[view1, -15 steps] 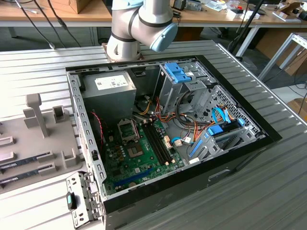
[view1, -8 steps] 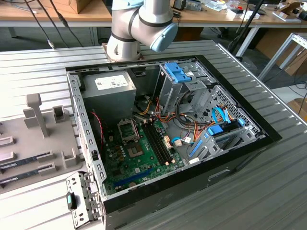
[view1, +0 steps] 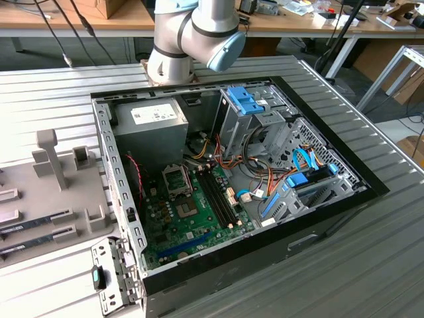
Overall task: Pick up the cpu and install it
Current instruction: 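Pick up the cpu and move it towards the insertion slot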
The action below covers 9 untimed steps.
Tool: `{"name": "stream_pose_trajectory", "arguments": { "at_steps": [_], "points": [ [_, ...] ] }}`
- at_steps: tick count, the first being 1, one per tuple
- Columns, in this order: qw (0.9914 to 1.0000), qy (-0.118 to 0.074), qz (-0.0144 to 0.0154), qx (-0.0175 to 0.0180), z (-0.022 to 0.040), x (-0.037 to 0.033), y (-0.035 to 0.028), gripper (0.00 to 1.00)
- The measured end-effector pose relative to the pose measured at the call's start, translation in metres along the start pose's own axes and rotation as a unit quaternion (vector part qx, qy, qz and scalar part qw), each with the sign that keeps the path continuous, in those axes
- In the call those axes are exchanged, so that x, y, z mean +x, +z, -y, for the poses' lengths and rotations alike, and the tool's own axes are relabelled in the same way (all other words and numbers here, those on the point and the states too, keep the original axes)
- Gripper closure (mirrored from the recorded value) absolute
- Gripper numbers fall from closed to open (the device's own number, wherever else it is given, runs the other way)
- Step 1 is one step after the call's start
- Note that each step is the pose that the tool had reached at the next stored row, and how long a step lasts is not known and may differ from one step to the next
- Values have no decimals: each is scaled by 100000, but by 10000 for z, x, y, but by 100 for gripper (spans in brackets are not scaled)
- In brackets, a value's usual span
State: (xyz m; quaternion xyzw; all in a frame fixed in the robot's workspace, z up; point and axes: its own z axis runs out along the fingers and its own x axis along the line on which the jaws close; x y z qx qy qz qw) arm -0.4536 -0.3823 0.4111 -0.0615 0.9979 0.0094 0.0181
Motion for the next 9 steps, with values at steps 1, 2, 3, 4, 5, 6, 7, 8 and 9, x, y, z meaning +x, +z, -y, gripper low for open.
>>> {"name": "stream_pose_trajectory", "arguments": {
  "at_steps": [1, 2, 3, 4, 5, 6, 7, 8, 9],
  "points": [
    [100000, 0, 2, -1, 0, -1, -13, 53],
    [100000, -1, 1, -2, 0, -1, -29, 53],
    [100000, 1, 2, -3, -1, -2, -41, 53],
    [100000, 0, 0, -3, -1, -2, -51, 53],
    [100000, 1, 1, -2, -1, -2, -57, 53],
    [100000, 0, 0, -3, -1, -3, -65, 53],
    [100000, -1, 4, -4, -1, -3, -71, 53],
    [100000, -1, 3, -4, -1, -3, -79, 53],
    [100000, 0, -3, -4, -1, -3, -86, 53]
  ]
}}
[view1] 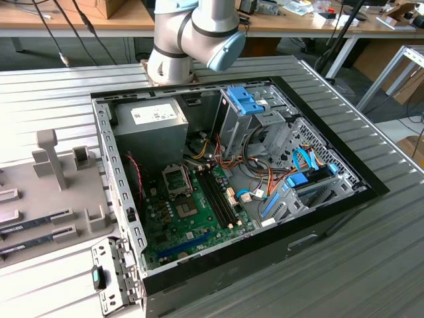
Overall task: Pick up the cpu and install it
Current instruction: 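Pick up the cpu and move it towards the insertion slot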
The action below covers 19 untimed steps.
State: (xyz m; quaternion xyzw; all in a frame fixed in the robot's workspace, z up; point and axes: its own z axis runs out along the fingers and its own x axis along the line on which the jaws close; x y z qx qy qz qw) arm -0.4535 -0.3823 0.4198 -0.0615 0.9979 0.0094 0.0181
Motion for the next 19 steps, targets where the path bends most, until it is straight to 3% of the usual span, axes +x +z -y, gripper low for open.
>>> {"name": "stream_pose_trajectory", "arguments": {
  "at_steps": [19],
  "points": [
    [100000, 0, 6, -9, -3, -9, -218, 53]
  ]
}}
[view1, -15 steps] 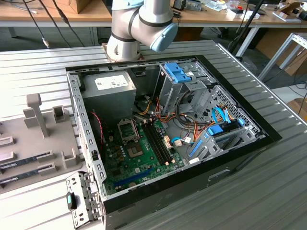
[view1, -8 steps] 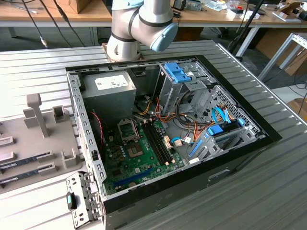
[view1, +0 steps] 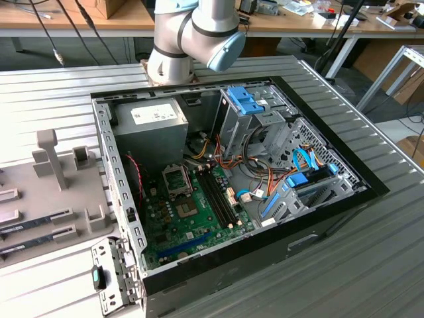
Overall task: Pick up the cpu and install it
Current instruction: 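Pick up the cpu and move it towards the insertion slot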
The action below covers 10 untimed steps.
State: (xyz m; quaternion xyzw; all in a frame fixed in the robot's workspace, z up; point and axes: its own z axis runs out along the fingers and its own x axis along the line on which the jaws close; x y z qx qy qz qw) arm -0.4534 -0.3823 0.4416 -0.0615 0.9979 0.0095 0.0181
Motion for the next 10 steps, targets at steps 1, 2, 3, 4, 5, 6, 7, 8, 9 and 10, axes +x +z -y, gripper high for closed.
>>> {"name": "stream_pose_trajectory", "arguments": {
  "at_steps": [1, 2, 3, 4, 5, 6, 7, 8, 9, 10],
  "points": [
    [100000, 0, 0, -1, 0, 0, -7, 53],
    [100000, 2, -1, 1, -1, -1, -20, 53],
    [100000, -1, -1, 0, 0, -1, -27, 53],
    [100000, 0, -2, 0, -1, -1, -34, 53],
    [100000, 0, 1, -1, -1, -2, -42, 53],
    [100000, 1, 2, -1, -1, -2, -49, 53],
    [100000, -3, 1, -2, -1, -3, -66, 53],
    [100000, -4, 2, -2, -1, -4, -80, 53],
    [100000, 1, 1, -3, -2, -5, -104, 53],
    [100000, 1, 1, 0, -2, -5, -115, 53]
  ]
}}
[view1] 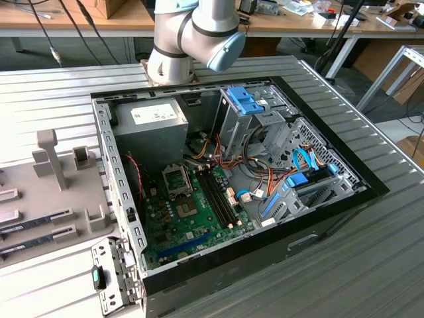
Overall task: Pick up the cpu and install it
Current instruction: 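Pick up the cpu and move it towards the insertion slot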
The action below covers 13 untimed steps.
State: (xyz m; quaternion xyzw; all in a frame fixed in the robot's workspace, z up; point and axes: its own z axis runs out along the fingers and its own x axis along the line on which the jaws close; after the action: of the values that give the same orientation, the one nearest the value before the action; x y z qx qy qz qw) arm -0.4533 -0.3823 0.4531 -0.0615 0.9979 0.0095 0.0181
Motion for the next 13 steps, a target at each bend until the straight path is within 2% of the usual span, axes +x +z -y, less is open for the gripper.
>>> {"name": "stream_pose_trajectory", "arguments": {
  "at_steps": [13],
  "points": [
    [100000, -1, -1, -2, -2, -8, -140, 53]
  ]
}}
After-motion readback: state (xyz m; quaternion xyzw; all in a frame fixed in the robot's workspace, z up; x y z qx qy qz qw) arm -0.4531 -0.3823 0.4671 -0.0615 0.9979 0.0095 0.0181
